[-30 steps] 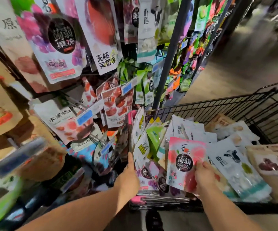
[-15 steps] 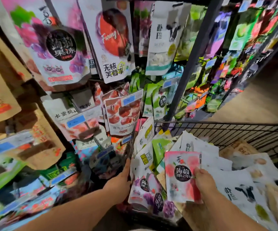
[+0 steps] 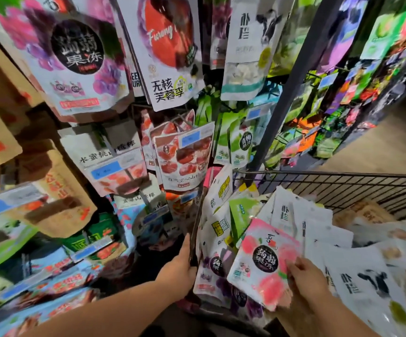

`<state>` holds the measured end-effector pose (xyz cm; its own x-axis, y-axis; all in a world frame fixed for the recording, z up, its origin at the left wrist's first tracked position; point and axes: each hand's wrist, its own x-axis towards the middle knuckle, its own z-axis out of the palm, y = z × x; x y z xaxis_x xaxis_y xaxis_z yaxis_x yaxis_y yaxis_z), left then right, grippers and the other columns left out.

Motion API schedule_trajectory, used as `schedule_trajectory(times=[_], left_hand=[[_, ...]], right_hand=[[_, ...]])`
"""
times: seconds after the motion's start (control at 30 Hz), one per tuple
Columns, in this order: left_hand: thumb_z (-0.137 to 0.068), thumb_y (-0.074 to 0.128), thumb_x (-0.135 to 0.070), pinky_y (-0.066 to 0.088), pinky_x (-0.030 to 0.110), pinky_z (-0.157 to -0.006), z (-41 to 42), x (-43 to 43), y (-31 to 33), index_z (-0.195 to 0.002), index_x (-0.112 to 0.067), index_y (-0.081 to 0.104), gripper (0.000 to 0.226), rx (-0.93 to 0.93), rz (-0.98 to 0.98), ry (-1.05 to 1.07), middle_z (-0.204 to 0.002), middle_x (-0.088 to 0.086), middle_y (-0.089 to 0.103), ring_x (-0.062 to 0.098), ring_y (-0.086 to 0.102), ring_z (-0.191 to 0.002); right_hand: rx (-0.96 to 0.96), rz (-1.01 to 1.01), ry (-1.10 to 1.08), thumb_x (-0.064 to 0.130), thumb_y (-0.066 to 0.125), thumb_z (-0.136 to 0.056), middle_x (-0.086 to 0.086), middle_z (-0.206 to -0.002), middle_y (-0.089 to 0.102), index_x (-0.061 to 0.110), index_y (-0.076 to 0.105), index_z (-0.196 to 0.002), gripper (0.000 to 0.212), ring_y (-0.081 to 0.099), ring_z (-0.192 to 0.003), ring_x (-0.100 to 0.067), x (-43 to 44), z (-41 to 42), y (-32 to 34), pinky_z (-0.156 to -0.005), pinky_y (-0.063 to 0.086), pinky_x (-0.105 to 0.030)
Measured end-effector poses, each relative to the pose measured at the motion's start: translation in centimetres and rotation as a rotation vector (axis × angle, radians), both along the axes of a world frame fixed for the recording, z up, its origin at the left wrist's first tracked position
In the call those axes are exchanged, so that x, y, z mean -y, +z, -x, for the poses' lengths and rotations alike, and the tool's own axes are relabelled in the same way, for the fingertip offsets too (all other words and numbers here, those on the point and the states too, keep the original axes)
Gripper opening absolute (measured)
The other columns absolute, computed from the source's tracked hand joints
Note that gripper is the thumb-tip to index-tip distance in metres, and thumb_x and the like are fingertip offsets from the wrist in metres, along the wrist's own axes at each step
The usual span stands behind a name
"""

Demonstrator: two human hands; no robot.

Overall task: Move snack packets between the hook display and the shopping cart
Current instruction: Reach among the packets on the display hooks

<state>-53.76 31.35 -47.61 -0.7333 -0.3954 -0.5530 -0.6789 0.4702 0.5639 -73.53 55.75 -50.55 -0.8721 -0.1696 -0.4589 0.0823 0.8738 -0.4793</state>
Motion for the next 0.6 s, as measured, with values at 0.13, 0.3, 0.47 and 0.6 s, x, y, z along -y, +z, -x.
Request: schedule_trajectory(times=[0.13,0.3,0.47,0.6], left_hand=[[-0.095,0.043,-0.025,0.047,0.031,-0.067,0.4,-0.5,-0.6,-0.149,-0.033,-0.014,0.079,-0.013,-0.015,0.011,-0.095,0.000,0.061,0.023,0.061,-0.079],[-0.094,0.043,-0.026,0.045,0.030,-0.059,0.1,-2.1,-0.6,-0.148,-0.032,-0.019,0.082,-0.009,-0.069,0.004,-0.084,-0.002,0.062,0.017,0.058,-0.067],[-0.093,0.044,-0.028,0.051,0.035,-0.068,0.0,-3.4,-0.6,-0.146,-0.035,-0.023,0.085,-0.019,-0.078,-0.022,-0.092,-0.001,0.065,0.019,0.064,-0.076],[-0.093,0.044,-0.026,0.049,0.034,-0.064,0.9,-3.4,-0.4,-0.148,-0.032,-0.019,0.084,-0.031,-0.079,-0.078,-0.085,-0.004,0.062,0.018,0.062,-0.072]], right_hand=[[-0.084,0.091,-0.044,0.031,0.056,-0.097,-0.005,-0.074,0.063,0.016,0.058,-0.077,0.025,0.059,-0.072,-0.024,-1.4,-1.2,0.3,-0.063,0.040,-0.030],[-0.156,0.080,-0.036,0.029,0.056,-0.097,0.000,-0.070,0.057,0.021,0.049,-0.071,0.028,0.052,-0.066,-0.019,-2.7,-1.5,0.7,-0.054,0.033,-0.025],[-0.171,0.016,-0.047,0.030,0.053,-0.098,0.000,-0.068,0.057,0.023,0.048,-0.069,0.030,0.052,-0.065,-0.017,-4.4,-1.9,0.9,-0.054,0.033,-0.029],[-0.153,0.025,-0.087,0.033,0.050,-0.099,-0.001,-0.072,0.059,0.021,0.052,-0.074,0.028,0.055,-0.069,-0.020,-5.3,-2.4,1.0,-0.058,0.037,-0.031]])
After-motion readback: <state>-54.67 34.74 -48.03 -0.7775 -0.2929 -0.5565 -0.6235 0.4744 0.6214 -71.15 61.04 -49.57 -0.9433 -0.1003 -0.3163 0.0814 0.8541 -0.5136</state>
